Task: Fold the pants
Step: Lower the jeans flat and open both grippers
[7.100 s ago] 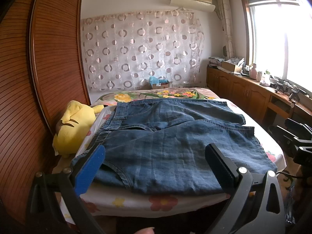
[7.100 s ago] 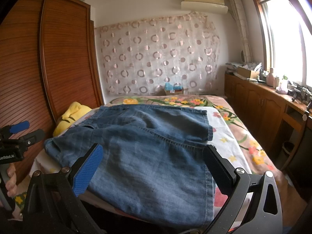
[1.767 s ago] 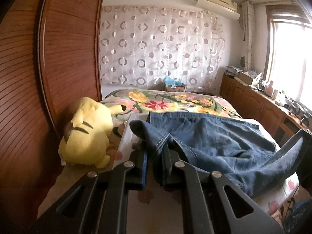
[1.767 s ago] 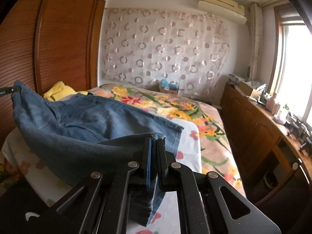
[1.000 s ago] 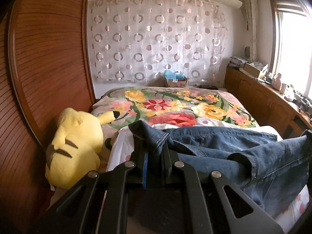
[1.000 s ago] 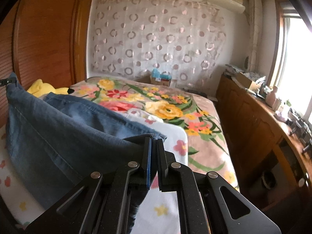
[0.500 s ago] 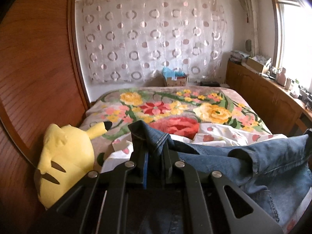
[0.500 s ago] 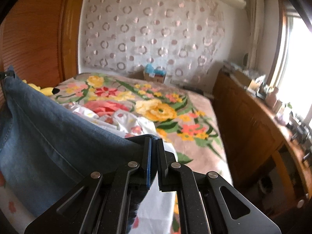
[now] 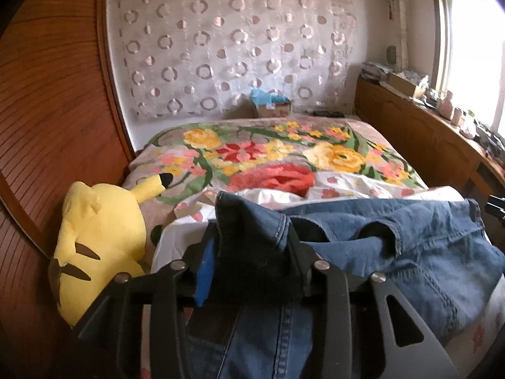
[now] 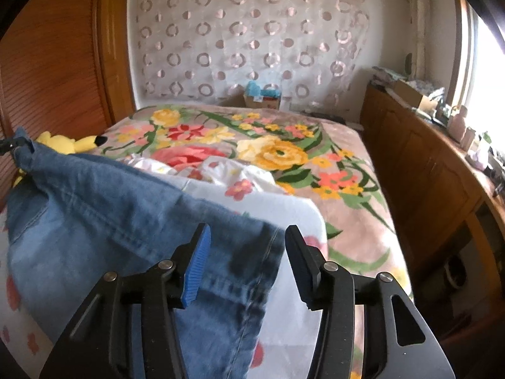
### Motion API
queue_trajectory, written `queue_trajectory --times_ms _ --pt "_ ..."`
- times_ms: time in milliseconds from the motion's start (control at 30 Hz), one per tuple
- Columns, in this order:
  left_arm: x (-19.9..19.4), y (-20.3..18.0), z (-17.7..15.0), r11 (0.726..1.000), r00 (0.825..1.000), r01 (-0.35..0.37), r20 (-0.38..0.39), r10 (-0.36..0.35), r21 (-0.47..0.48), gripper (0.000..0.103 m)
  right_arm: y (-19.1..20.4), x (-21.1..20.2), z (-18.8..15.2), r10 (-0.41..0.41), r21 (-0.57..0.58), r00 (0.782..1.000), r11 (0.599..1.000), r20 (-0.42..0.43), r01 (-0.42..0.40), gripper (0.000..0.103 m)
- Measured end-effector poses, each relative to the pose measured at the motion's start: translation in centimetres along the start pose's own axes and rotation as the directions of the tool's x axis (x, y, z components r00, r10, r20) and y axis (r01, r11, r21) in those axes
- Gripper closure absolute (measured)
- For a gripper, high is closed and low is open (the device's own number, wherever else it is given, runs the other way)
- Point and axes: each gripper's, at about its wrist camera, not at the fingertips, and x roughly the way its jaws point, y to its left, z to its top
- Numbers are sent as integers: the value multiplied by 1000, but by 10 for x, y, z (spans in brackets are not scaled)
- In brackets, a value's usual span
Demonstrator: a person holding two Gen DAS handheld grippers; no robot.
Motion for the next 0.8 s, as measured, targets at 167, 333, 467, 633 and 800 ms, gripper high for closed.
queue_trajectory --times_ms 167,333,467,633,800 --pt "-6 2 -6 999 999 53 -4 -53 -12 64 -3 -1 -15 46 28 998 999 -52 -45 53" --pt "-16 4 -4 996 995 78 63 -75 -53 64 -3 4 -27 49 29 995 998 -90 -46 53" --pt "-25 -4 2 996 990 78 125 -71 -52 64 -8 9 -30 57 51 993 997 -104 -52 52" --pt "-21 -5 12 993 987 80 145 -67 -88 64 -9 15 -31 74 55 990 996 -119 -68 52" --pt "-7 -16 14 992 992 106 82 -100 -75 63 -9 19 -32 80 45 988 996 -129 -75 52"
